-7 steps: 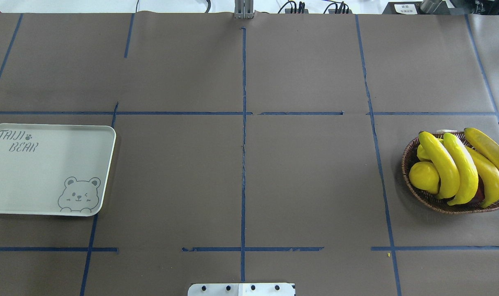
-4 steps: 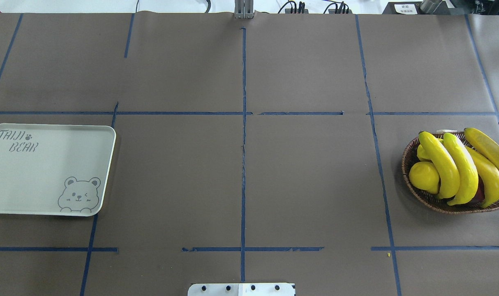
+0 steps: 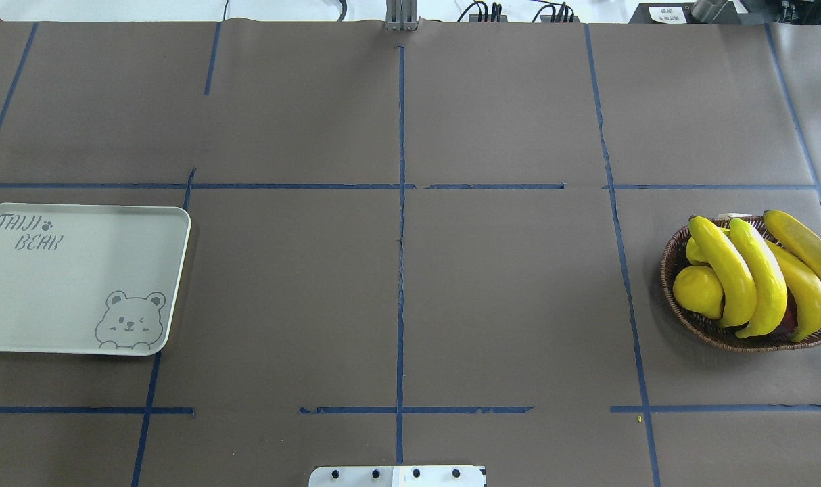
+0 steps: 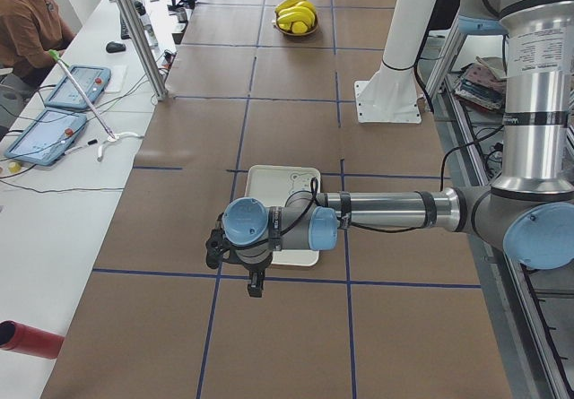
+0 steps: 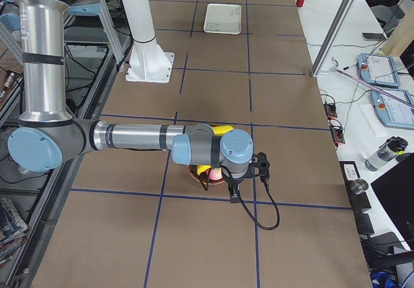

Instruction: Transfer all bananas from basket to plate

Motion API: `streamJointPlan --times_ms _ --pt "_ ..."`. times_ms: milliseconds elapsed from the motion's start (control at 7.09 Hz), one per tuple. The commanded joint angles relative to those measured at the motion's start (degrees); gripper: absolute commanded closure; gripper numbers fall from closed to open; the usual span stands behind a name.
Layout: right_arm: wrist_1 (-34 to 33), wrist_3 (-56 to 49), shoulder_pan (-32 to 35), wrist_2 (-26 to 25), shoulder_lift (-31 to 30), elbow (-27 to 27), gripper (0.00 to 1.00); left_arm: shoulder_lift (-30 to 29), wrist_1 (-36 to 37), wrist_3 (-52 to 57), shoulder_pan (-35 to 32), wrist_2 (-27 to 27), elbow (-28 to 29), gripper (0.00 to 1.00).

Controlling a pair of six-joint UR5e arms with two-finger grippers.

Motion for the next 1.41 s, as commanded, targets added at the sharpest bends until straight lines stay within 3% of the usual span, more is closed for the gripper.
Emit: streamJointPlan --times_ms 0,141,423,564,1270 --pt "5.65 4.04 -4.49 0.01 -1.06 0.46 0.00 0.07 -0.35 0.03 -0.05 -0.01 -0.04 0.00" --pt "8.98 11.12 -7.48 -0.07 -1.06 0.46 0.00 0.07 -0.35 -0.06 -0.05 -0.01 -0.04 0.00" --pt "24.23 20.91 -12.77 -0.68 -5.95 0.98 0.00 -0.02 -0.35 -0.06 0.03 -0.01 -0.04 0.00" --pt "27.18 25.22 -15.05 -1.04 -6.68 1.07 0.01 -0.02 -0.44 -0.06 0.03 -0.01 -0.04 0.00" --pt "28.09 25.87 -21.22 -2.89 -9.41 2.65 0.05 -0.02 -0.44 -0.06 0.03 -0.01 -0.13 0.00"
